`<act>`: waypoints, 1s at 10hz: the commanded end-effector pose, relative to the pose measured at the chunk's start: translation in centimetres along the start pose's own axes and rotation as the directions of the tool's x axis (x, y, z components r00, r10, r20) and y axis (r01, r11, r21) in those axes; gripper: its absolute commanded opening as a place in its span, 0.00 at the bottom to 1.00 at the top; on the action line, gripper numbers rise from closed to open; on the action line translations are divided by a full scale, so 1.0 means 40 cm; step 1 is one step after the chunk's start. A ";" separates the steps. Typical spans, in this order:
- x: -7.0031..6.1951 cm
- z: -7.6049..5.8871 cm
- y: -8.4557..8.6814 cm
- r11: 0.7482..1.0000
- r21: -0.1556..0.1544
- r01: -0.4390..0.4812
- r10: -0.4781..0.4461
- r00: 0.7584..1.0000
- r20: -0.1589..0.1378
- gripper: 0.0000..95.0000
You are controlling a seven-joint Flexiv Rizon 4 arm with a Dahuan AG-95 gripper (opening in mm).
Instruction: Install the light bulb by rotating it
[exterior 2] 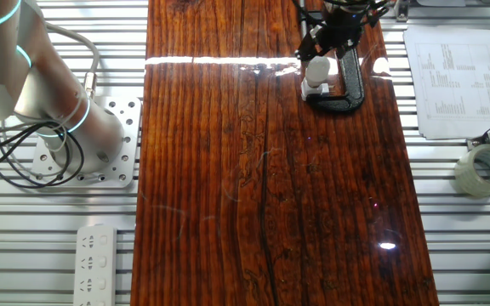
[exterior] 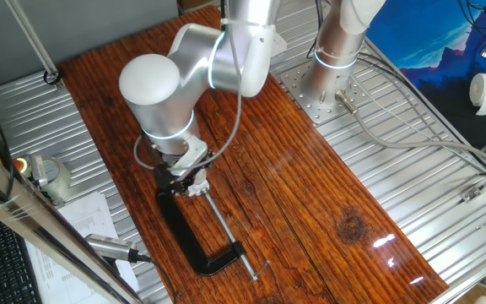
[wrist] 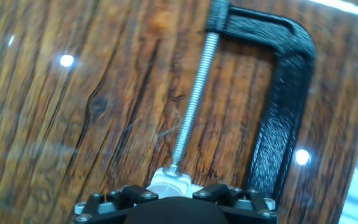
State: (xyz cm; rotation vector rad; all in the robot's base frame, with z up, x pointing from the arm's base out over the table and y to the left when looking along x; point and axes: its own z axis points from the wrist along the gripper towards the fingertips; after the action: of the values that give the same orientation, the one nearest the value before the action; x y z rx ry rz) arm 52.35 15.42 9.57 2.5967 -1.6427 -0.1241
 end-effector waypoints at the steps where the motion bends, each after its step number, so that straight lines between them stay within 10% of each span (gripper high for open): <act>1: -0.004 -0.006 0.010 0.997 -0.007 0.072 -0.073 0.997 -0.015 0.80; 7: -0.007 -0.012 0.046 0.982 -0.012 0.189 -0.189 0.982 -0.027 0.80; 8: -0.007 -0.009 0.053 0.974 -0.010 0.228 -0.228 0.973 -0.037 0.60; 10: -0.004 -0.003 0.065 0.974 0.011 0.228 -0.227 0.972 -0.052 0.60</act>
State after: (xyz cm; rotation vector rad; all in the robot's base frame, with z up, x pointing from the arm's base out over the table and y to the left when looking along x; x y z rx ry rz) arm 50.10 14.61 9.92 2.7715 -1.3150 -0.0673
